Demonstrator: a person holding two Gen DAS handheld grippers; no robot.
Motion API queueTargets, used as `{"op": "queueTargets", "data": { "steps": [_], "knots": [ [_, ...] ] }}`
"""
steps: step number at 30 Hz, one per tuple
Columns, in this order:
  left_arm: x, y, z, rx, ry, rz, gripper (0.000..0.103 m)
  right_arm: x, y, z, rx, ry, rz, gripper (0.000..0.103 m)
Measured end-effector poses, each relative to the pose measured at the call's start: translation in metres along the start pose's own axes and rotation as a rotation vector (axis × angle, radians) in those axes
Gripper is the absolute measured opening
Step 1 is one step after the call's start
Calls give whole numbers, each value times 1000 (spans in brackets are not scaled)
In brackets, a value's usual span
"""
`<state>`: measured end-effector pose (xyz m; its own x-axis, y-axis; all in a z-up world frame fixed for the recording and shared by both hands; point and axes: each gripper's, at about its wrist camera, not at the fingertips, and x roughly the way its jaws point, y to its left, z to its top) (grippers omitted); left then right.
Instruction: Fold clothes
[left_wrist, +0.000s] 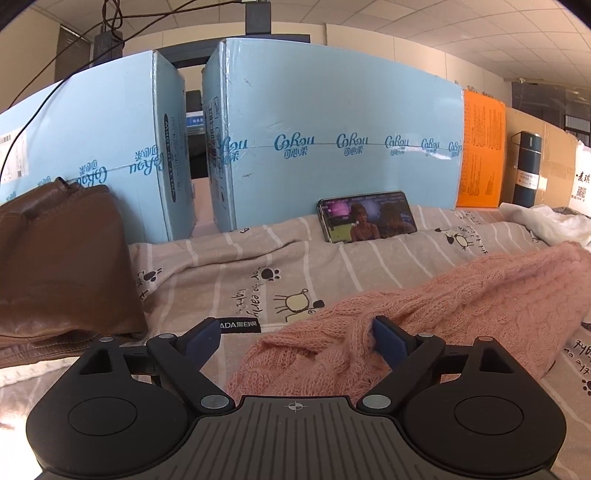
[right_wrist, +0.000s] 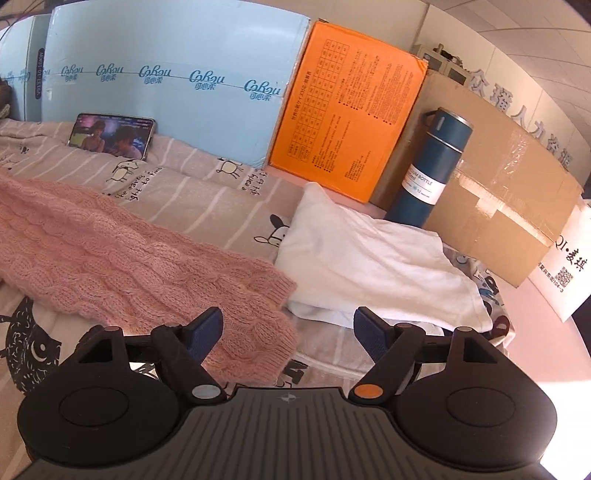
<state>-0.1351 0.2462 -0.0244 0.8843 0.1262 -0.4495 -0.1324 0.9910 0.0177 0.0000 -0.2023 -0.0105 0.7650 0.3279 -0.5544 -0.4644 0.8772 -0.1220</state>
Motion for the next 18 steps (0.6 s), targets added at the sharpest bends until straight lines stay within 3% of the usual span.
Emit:
{"op": "queueTargets", "data": {
  "steps": [6, 10, 15, 18],
  "knots": [
    [-39, 5, -12, -84, -71, -34, 100, -11, -18, -12, 165, -62, -78, 76],
    [-52, 0, -26, -63, -55, -100, 103, -11, -16, -28, 390, -134, -110, 77],
    [-40, 1, -29, -42, 34, -48, 103, -3, -16, -36, 627, -182, -177, 77],
    [-31, 6, -28, -29, 71, 14, 103, 5, -13, -38, 640, -178, -203, 77]
  ]
}}
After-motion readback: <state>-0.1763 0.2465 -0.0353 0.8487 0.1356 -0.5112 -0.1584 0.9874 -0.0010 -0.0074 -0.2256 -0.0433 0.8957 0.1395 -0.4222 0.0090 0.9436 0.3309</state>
